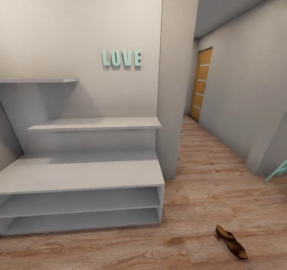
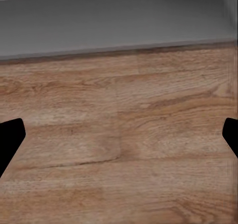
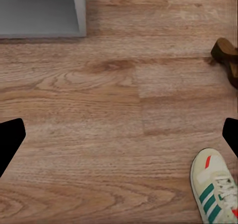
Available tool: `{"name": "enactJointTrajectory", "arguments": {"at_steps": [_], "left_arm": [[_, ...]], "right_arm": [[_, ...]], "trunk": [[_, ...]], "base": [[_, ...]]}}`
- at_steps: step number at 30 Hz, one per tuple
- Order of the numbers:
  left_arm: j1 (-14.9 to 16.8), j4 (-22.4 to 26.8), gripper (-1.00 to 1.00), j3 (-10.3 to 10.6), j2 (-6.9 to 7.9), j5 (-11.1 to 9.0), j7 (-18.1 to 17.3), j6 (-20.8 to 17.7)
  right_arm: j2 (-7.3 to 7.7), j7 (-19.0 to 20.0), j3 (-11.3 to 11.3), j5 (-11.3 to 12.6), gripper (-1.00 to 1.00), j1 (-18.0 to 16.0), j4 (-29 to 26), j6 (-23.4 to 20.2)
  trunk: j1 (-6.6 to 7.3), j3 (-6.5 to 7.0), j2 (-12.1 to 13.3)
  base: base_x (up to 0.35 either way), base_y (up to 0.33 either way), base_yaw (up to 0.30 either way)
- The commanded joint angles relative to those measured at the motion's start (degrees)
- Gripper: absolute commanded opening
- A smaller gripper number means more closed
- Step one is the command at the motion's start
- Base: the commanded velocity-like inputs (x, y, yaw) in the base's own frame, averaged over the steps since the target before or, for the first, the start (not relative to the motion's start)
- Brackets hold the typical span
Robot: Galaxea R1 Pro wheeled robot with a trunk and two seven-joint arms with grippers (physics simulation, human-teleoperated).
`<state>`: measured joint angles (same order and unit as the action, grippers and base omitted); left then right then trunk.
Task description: Pick up the two gym shoes and the two sandals from the corridor floor and place them onto the hallstand (shoe rack) in the corridor, making sure they are on the rack and not on the floor. Arrange them so the two gym shoes are next to each other and the two sandals are next to each other.
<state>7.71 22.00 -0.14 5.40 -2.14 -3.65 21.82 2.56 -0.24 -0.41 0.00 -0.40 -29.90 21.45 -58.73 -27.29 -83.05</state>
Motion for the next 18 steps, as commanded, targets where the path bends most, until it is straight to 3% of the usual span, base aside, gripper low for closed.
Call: {"name": "enactJointTrajectory", "arguments": {"at_steps": [1,18], "left_arm": [[0.02,-0.02,1.0,-0.03,0.0,-0.23,-0.3,0.14],[0.02,-0.02,1.0,0.03,-0.24,-0.16,-0.3,0.15]], "right_arm": [[-0.01,-0.03,-0.03,0.0,1.0,-0.04,0.08,0.16],[-0.01,-0.03,-0.03,0.0,1.0,-0.04,0.19,0.18]], "trunk": [[0.0,-0.06,-0.03],[0.0,-0.06,-0.03]], "base": [[-0.001,0.0,-0.265],[0.0,0.0,-0.266]]}}
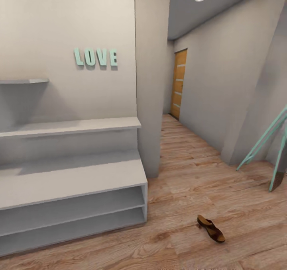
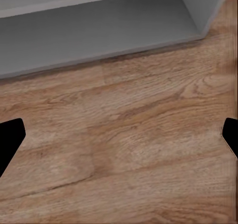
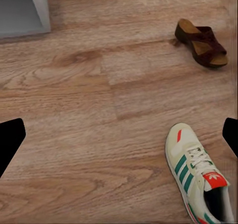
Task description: Pick up the two gym shoes and the two sandals from the corridor floor and place them onto the hallstand (shoe rack) in the corridor, making sure they are on the rack and not on the floor. Arrange them so the two gym shoes are next to each other and the two sandals are next to each other.
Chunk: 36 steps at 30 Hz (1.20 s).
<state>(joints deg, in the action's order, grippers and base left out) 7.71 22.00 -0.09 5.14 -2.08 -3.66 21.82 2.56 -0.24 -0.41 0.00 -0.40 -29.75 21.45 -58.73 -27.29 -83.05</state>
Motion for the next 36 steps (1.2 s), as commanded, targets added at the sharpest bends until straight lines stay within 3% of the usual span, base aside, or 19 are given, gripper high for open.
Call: {"name": "enactJointTrajectory", "arguments": {"at_steps": [1,19,29,36], "left_arm": [[0.02,-0.02,1.0,-0.01,0.0,-0.2,-0.29,0.15],[0.02,-0.02,1.0,-0.01,-0.04,-0.24,-0.29,0.16],[0.02,-0.02,1.0,-0.08,0.04,-0.29,-0.29,0.16],[0.02,-0.02,1.0,-0.07,0.06,-0.29,-0.29,0.16]], "right_arm": [[-0.01,-0.02,-0.03,0.0,1.0,-0.04,0.04,0.17],[-0.01,-0.02,-0.03,0.0,1.0,-0.04,0.04,0.13],[-0.03,-0.02,0.05,0.0,1.0,-0.04,-0.09,0.16],[-0.09,-0.02,0.06,0.0,1.0,-0.04,-0.06,0.17]], "trunk": [[0.0,-0.06,-0.03],[0.0,-0.06,-0.03],[0.0,-0.06,-0.03],[0.0,-0.06,-0.03]], "base": [[0.0,-0.045,-0.267],[0.0,-0.223,-0.245],[-0.009,-0.27,-0.034],[-0.149,-0.24,0.166]]}}
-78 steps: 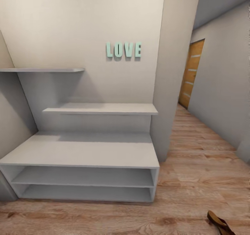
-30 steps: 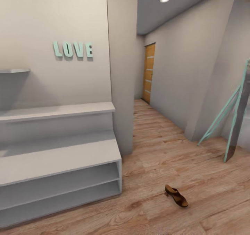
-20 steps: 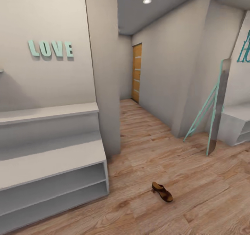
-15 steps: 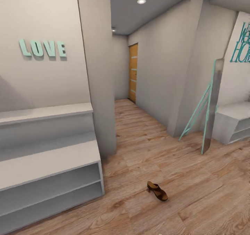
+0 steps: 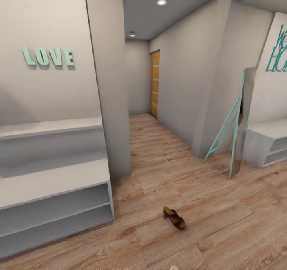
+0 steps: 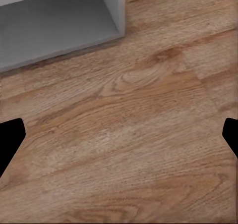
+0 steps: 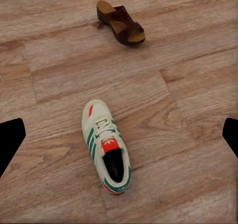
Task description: Pick up the two gym shoes and the two sandals from the corridor floor and place them onto the hallstand (shoe rack) in the corridor, making sure they are on the rack and not on the floor. Arrange them so the two gym shoes are next to each other and the two sandals are next to each other.
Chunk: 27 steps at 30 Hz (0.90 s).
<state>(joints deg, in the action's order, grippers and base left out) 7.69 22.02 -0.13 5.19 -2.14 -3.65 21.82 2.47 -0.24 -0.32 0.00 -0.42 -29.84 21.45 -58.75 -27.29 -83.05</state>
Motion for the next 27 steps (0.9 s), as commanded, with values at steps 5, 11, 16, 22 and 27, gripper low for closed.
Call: {"name": "enactJointTrajectory", "arguments": {"at_steps": [5,11,16,22,27], "left_arm": [[0.04,-0.05,1.0,-0.04,0.07,-0.23,-0.31,0.16],[0.04,-0.05,1.0,-0.04,0.06,-0.29,-0.31,0.16],[0.04,-0.05,1.0,-0.03,0.07,-0.28,-0.31,0.16],[0.04,-0.05,1.0,-0.04,0.08,-0.31,-0.31,0.16],[0.04,-0.05,1.0,-0.04,0.11,-0.31,-0.31,0.16]], "right_arm": [[-0.01,-0.02,-0.03,0.0,1.0,-0.02,0.05,0.17],[-0.01,-0.02,-0.03,0.0,1.0,-0.02,0.05,0.17],[-0.01,-0.02,-0.03,0.0,1.0,-0.02,0.05,0.17],[-0.01,-0.02,-0.03,0.0,1.0,-0.02,0.05,0.17],[-0.01,-0.02,-0.03,0.0,1.0,-0.02,0.09,0.17]], "trunk": [[0.03,-0.06,-0.03],[0.03,-0.06,-0.03],[0.03,-0.06,-0.03],[0.03,-0.06,-0.03],[0.03,-0.06,-0.03]], "base": [[-0.092,-0.09,0.085],[-0.008,-0.007,0.007],[-0.055,-0.001,0.001],[-0.237,0.0,0.0],[-0.151,0.0,0.0]]}}
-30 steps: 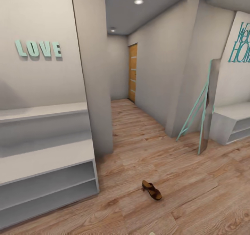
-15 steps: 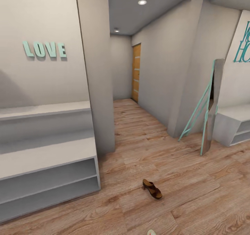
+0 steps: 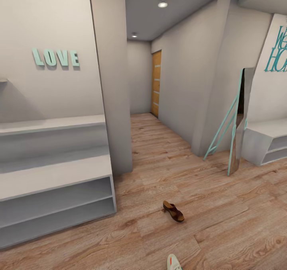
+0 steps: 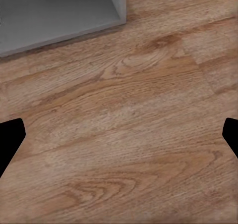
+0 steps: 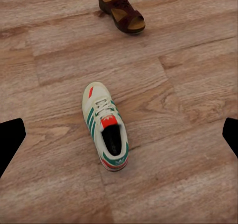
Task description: Pick up the two gym shoes and the two sandals from the corridor floor and place them onto the hallstand (shoe rack) in the corridor, making sure they are on the rack and not on the floor. Arrange them so the two gym shoes are next to each other and the two sandals are next to each other.
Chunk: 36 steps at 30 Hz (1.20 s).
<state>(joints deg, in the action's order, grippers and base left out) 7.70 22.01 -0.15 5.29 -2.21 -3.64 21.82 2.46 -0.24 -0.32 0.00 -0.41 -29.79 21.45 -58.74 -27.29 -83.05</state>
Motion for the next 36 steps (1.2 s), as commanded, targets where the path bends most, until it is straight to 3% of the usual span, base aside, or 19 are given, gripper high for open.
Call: {"name": "enactJointTrajectory", "arguments": {"at_steps": [1,31,36], "left_arm": [[0.03,-0.04,1.0,-0.02,0.03,-0.24,-0.32,0.15],[0.03,-0.03,1.0,-0.02,0.11,-0.17,-0.32,0.15],[0.03,-0.04,1.0,-0.09,0.15,-0.16,-0.32,0.07]], "right_arm": [[0.0,-0.02,-0.03,0.0,1.0,-0.03,0.05,0.17],[0.0,-0.02,-0.03,0.0,1.0,-0.03,0.17,0.17],[0.0,-0.02,-0.03,0.0,1.0,-0.03,0.17,0.17]], "trunk": [[0.01,-0.06,-0.03],[0.01,-0.06,-0.03],[-1.08,-0.96,-2.03]], "base": [[-0.043,0.0,0.0],[-0.005,0.0,0.0],[0.0,0.0,0.0]]}}
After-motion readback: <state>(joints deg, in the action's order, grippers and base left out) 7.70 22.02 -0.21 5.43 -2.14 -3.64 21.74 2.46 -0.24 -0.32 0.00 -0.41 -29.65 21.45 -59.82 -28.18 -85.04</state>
